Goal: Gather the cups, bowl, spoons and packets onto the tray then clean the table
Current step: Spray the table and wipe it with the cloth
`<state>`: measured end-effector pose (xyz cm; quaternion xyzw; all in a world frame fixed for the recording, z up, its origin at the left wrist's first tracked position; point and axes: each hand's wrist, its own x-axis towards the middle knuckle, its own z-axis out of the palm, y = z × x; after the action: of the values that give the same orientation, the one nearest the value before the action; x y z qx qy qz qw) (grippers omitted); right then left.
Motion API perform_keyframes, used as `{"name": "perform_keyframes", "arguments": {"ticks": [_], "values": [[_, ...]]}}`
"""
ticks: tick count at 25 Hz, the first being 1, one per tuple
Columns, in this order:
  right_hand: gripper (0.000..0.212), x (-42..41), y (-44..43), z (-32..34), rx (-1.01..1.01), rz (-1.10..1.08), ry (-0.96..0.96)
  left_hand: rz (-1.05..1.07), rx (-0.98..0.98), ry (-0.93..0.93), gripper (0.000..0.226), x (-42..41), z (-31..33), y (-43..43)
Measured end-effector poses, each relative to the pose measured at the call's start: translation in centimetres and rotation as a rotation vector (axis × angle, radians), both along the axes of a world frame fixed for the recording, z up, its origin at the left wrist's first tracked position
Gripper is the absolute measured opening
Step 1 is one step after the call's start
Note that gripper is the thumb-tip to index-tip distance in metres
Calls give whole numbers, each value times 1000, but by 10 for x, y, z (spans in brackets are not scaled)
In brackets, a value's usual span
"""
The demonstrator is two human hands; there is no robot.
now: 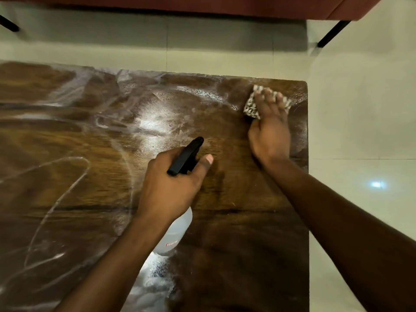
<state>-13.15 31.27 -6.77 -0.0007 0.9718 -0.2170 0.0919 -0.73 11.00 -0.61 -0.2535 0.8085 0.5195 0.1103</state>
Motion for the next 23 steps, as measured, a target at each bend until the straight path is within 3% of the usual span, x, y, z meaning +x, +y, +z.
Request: {"name": "perform_keyframes", "arguments": {"ticks": [2, 5, 6, 7, 11, 12, 14, 17, 19, 20, 21, 23], "values": [[75, 29, -29, -2, -6, 297, 8, 2, -27, 18, 33, -11, -2, 0], [67, 52, -30, -5, -4, 964, 98, 3, -15, 42, 30, -23, -4, -2], [65, 33, -20, -5, 30, 1021, 101, 4, 9, 40, 26, -27, -4, -4], [67, 10, -10, -5, 82, 936, 72, 3, 29, 34, 25, -29, -5, -7], [70, -69, 17, -2, 83, 18, -7, 8, 18, 27, 30, -31, -6, -16], [69, -71, 5, -1, 58, -116, 7, 8, 3, 27, 30, -31, -6, -17], [72, -48, -34, -2, 15, -53, 3, 19, -14, 23, 29, -33, -6, -18], [68, 18, -74, -5, -101, 668, -65, 28, -43, 37, 25, -36, -5, -25], [60, 19, -63, -6, -28, 1092, 1, 43, 0, 39, 24, -37, -5, -31], [63, 3, -52, -9, 20, 1100, 34, 53, 16, 36, 26, -38, -5, -35], [67, -15, -44, -10, 59, 960, 34, 59, 18, 29, 29, -38, -5, -39], [73, -43, -37, -6, 47, 441, 9, 71, 17, 16, 34, -33, -5, -45]]}}
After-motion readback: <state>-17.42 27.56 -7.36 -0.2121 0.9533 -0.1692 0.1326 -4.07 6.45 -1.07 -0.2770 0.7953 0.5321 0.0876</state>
